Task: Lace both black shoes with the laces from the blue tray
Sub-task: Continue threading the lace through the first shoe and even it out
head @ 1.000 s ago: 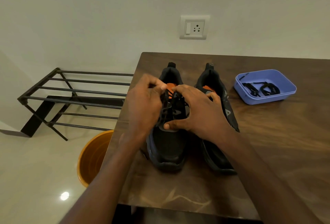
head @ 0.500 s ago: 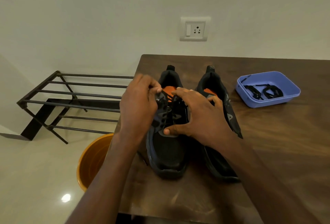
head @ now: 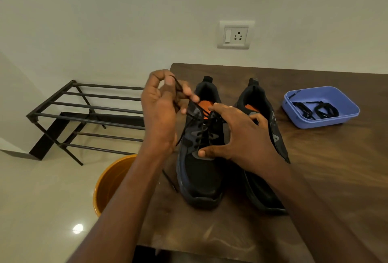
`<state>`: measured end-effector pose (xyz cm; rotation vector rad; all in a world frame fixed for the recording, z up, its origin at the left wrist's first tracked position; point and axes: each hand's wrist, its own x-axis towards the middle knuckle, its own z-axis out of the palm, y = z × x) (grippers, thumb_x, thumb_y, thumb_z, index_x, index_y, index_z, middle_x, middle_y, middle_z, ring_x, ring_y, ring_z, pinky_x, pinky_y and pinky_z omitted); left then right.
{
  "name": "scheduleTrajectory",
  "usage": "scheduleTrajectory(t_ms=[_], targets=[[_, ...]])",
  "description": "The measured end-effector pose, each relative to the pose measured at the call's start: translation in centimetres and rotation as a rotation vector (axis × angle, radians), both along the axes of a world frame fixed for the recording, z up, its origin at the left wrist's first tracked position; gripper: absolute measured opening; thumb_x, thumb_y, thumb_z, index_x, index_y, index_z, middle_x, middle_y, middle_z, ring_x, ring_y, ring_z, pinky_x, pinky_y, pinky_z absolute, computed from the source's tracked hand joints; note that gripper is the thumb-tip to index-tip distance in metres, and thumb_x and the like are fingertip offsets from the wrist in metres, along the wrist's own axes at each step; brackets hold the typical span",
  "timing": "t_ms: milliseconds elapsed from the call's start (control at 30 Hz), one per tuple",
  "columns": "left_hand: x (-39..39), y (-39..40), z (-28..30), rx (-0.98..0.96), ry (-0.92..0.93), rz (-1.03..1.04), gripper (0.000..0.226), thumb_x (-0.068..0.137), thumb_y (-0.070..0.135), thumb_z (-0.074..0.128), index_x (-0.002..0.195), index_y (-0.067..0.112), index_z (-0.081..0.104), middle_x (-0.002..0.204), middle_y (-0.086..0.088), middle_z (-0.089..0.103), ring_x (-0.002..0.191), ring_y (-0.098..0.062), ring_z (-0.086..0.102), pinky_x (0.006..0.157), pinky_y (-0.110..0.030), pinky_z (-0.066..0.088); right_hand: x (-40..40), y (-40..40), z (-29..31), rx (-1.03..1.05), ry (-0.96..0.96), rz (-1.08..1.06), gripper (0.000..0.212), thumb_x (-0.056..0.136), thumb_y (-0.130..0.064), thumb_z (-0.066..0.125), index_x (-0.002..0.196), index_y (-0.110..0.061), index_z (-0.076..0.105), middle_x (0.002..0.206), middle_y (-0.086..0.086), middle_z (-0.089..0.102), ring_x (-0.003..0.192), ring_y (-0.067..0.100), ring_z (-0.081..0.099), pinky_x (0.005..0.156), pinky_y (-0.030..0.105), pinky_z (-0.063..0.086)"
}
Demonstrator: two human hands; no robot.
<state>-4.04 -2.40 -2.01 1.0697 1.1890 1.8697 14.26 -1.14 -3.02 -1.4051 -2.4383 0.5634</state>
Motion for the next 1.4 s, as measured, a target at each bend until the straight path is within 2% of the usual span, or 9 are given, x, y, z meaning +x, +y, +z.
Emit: scheduleTrajectory(t_ms=[233,433,533,600,733,933,1133,1300,1400], targets=[[-0.7,0.4,-3.4,-0.134,1.115,-0.007,0.014,0.096,0.021,0.071,0.11,0.023,0.071,0.102,0.01,0.055,0.098,-0.007,0.05,0.078,-0.012,0.039,0.0,-0.1,-0.1,0.013,0.023,-0.003,0.108,0.067,-0.081,0.072,0.157,-0.045,0.026,0.165,-0.019,0.029,0.152,0.004,0.022,0.122,0.047,0.006],[-0.1,0.4,-3.2,-0.097,1.216,0.174,0.01,0.095,0.014,0.068,0.097,0.02,0.077,0.089,0.004,0.059,0.095,-0.016,0.043,0.075,-0.021,0.037,-0.1,-0.1,-0.1,0.014,0.016,-0.006,0.108,0.066,-0.082,0.071,0.157,-0.043,0.026,0.166,-0.019,0.027,0.153,0.005,0.022,0.122,0.047,0.004],[-0.1,0.4,-3.3,-0.105,1.073,0.248,0.014,0.101,0.02,0.055,0.098,0.023,0.068,0.098,0.006,0.064,0.098,-0.017,0.054,0.084,-0.042,0.049,0.0,0.0,-0.1,0.005,0.011,-0.01,0.111,0.066,-0.082,0.071,0.158,-0.043,0.024,0.166,-0.02,0.026,0.153,0.003,0.02,0.121,0.045,0.002],[0.0,0.2,-2.2,-0.082,0.674,0.223,0.017,0.108,0.016,0.047,0.103,0.019,0.063,0.103,0.003,0.067,0.101,-0.011,0.062,0.086,-0.033,0.053,0.0,0.0,-0.1,-0.008,0.006,-0.009,0.111,0.066,-0.082,0.072,0.158,-0.043,0.023,0.166,-0.02,0.025,0.153,0.003,0.019,0.122,0.046,0.002],[-0.3,-0.2,-0.3,-0.059,0.024,0.059,0.024,0.114,0.017,0.031,0.102,0.016,0.052,0.084,-0.002,0.068,0.076,-0.021,0.068,0.055,-0.025,0.045,0.0,0.0,0.0,-0.012,0.006,-0.003,0.108,0.066,-0.08,0.072,0.157,-0.045,0.025,0.166,-0.02,0.026,0.153,0.005,0.02,0.124,0.049,0.005],[-0.7,0.2,-3.6,-0.154,1.035,-0.021,0.012,0.097,0.027,0.07,0.108,0.025,0.066,0.108,0.01,0.056,0.097,-0.002,0.055,0.08,-0.009,0.043,0.0,0.0,-0.3,0.022,0.032,-0.009,0.107,0.066,-0.082,0.071,0.156,-0.046,0.026,0.164,-0.021,0.031,0.151,0.003,0.024,0.122,0.047,0.005],[-0.2,0.4,-3.4,-0.105,1.162,0.113,0.013,0.097,0.009,0.065,0.094,0.022,0.067,0.094,0.005,0.057,0.095,-0.016,0.049,0.076,-0.016,0.037,-0.1,0.0,-0.3,0.022,0.021,-0.014,0.108,0.066,-0.082,0.071,0.157,-0.045,0.026,0.164,-0.021,0.029,0.151,0.003,0.024,0.122,0.046,0.002],[-0.1,0.3,-2.2,-0.172,0.477,0.221,0.019,0.11,0.015,0.044,0.104,0.016,0.062,0.097,0.004,0.067,0.086,-0.003,0.064,0.07,-0.016,0.05,0.0,0.0,0.0,-0.008,0.022,-0.007,0.107,0.066,-0.081,0.072,0.156,-0.045,0.026,0.165,-0.021,0.028,0.152,0.003,0.022,0.122,0.045,0.001],[-0.1,0.0,-1.0,-0.152,-0.026,0.124,0.03,0.114,0.023,0.031,0.104,0.01,0.056,0.082,-0.003,0.071,0.082,-0.021,0.074,0.07,-0.029,0.059,0.1,0.1,0.0,-0.008,0.026,-0.013,0.106,0.066,-0.08,0.073,0.155,-0.045,0.029,0.164,-0.021,0.03,0.15,0.004,0.025,0.123,0.046,0.004]])
